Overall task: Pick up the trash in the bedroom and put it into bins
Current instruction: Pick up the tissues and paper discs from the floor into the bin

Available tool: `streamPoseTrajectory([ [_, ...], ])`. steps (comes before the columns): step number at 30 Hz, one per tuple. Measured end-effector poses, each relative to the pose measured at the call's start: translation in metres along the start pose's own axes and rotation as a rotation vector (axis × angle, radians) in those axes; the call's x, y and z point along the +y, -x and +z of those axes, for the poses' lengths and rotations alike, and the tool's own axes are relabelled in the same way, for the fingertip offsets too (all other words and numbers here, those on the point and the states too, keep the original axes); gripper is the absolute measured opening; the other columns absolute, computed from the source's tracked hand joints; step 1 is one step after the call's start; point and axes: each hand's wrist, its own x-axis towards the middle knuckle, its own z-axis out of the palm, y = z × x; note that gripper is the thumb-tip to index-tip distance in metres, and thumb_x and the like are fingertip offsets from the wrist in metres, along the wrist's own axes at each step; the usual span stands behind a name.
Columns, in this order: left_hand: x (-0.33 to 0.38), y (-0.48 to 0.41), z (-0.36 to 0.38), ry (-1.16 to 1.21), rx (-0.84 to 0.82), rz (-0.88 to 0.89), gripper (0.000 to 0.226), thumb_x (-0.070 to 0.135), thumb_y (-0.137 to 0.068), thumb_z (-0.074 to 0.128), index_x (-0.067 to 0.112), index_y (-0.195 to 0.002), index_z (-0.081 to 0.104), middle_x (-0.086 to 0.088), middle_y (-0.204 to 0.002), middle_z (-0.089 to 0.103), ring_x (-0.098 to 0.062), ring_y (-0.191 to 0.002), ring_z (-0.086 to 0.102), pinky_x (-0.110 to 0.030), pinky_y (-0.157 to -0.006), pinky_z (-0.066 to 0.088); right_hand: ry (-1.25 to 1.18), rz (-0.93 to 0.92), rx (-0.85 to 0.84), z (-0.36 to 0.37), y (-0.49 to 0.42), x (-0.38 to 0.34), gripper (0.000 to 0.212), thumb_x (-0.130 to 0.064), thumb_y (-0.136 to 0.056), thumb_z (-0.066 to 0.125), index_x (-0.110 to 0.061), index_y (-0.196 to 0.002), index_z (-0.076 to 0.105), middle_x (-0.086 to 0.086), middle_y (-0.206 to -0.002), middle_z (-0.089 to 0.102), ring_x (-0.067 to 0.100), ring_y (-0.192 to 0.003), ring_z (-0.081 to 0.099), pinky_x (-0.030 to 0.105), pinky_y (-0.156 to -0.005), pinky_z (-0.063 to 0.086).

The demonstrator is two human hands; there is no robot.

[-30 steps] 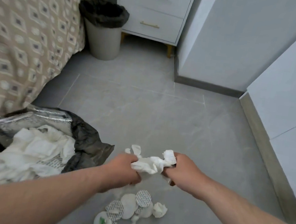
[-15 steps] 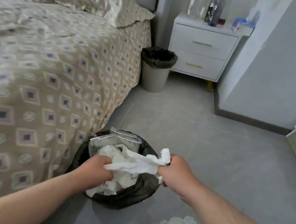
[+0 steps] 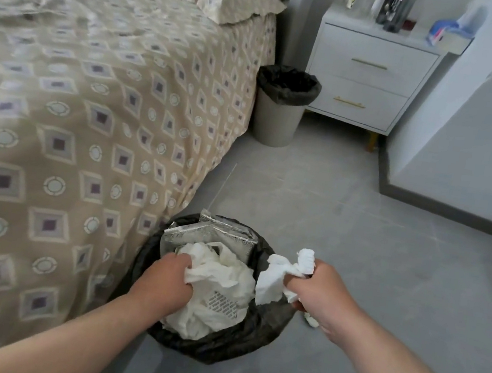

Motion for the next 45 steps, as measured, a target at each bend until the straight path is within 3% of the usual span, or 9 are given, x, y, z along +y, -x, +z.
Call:
streamPoseTrajectory([
  [4, 0.000, 0.000, 0.023, -0.201, -0.067, -0.009, 0.045, 0.039, -0.087, 0.049, 0.016, -0.124, 0.039, -0.008, -0.125, 0.040, -0.027, -0.117, 0.039, -0.036, -0.096, 0.040, -0.037, 0.033, -0.027, 0.009, -0.005, 0.004, 0.006, -0.007, -0.079, 0.062, -0.011, -0.079, 0.057, 0.006, -0.067, 0.056, 0.020, -0.057, 0.053, 0.027, -0.054, 0.046],
  [9, -0.003, 0.008, 0.033, -0.369, -0.102, 0.080, 0.083, 0.065, -0.083, 0.033, 0.014, -0.146, 0.013, -0.011, -0.150, 0.019, -0.028, -0.138, 0.018, -0.041, -0.110, 0.027, -0.041, 0.033, -0.057, 0.010, -0.006, 0.005, 0.012, -0.005, -0.080, 0.060, -0.013, -0.074, 0.053, 0.006, -0.065, 0.052, 0.018, -0.053, 0.048, 0.018, -0.043, 0.038],
  [16, -0.024, 0.030, -0.001, -0.354, 0.284, 0.266, 0.084, 0.073, -0.071, 0.040, 0.022, -0.138, 0.044, -0.005, -0.146, 0.043, -0.030, -0.127, 0.044, -0.049, -0.093, 0.043, -0.094, -0.009, -0.083, 0.013, -0.009, 0.003, 0.014, -0.007, -0.080, 0.063, -0.016, -0.072, 0.055, 0.005, -0.064, 0.053, 0.018, -0.054, 0.049, 0.017, -0.045, 0.039],
  [20, -0.061, 0.040, 0.006, -0.245, 0.232, 0.153, 0.110, 0.079, -0.061, 0.045, 0.020, -0.150, 0.017, -0.005, -0.158, 0.010, -0.019, -0.145, 0.001, -0.035, -0.115, 0.004, -0.041, -0.053, -0.123, 0.028, -0.014, 0.001, 0.009, -0.019, -0.064, 0.065, -0.018, -0.072, 0.061, 0.002, -0.064, 0.062, 0.020, -0.062, 0.058, 0.034, -0.063, 0.046],
  [23, -0.074, 0.044, 0.019, -0.175, 0.121, 0.098, 0.127, 0.089, -0.053, 0.040, 0.026, -0.146, -0.018, 0.006, -0.154, -0.026, -0.008, -0.140, -0.027, -0.026, -0.116, -0.007, 0.028, -0.093, -0.194, 0.048, -0.016, -0.006, 0.010, -0.012, -0.076, 0.066, -0.021, -0.079, 0.062, -0.008, -0.069, 0.066, 0.010, -0.065, 0.062, 0.021, -0.060, 0.047],
  [34, -0.076, 0.043, 0.020, -0.032, 0.132, 0.107, 0.131, 0.083, -0.048, 0.052, 0.029, -0.146, -0.015, 0.014, -0.151, -0.026, -0.003, -0.138, -0.028, -0.023, -0.113, -0.005, 0.473, -0.214, -0.314, 0.075, -0.022, -0.029, 0.041, -0.031, -0.083, 0.058, -0.032, -0.125, 0.056, -0.011, -0.114, 0.064, 0.011, -0.106, 0.058, 0.024, -0.086, 0.044],
  [37, -0.078, 0.043, 0.022, -0.009, 0.132, 0.115, 0.130, 0.082, -0.048, 0.053, 0.030, -0.146, -0.014, 0.015, -0.150, -0.026, -0.002, -0.138, -0.028, -0.023, -0.113, -0.005, 0.607, -0.376, -0.090, 0.070, -0.029, -0.019, 0.052, -0.052, -0.087, 0.050, -0.032, -0.135, 0.049, -0.009, -0.138, 0.052, 0.015, -0.127, 0.049, 0.029, -0.100, 0.040],
  [42, -0.078, 0.042, 0.022, 0.002, 0.131, 0.125, 0.130, 0.082, -0.048, 0.055, 0.031, -0.146, -0.014, 0.015, -0.150, -0.026, -0.001, -0.137, -0.029, -0.023, -0.113, -0.005, 0.662, -0.273, -0.433, 0.100, -0.031, 0.007, 0.103, -0.060, -0.072, 0.067, -0.041, -0.150, 0.002, -0.006, -0.162, -0.003, 0.015, -0.149, 0.001, 0.037, -0.121, 0.013],
  [45, -0.079, 0.043, 0.023, 0.012, 0.136, 0.135, 0.128, 0.080, -0.048, 0.058, 0.037, -0.141, -0.018, 0.016, -0.151, -0.025, -0.001, -0.139, -0.026, -0.023, -0.114, -0.003, 0.736, -0.174, -0.457, 0.119, -0.035, 0.018, 0.117, -0.058, -0.069, 0.072, -0.039, -0.150, -0.010, -0.002, -0.161, -0.014, 0.022, -0.149, -0.005, 0.040, -0.120, 0.011],
])
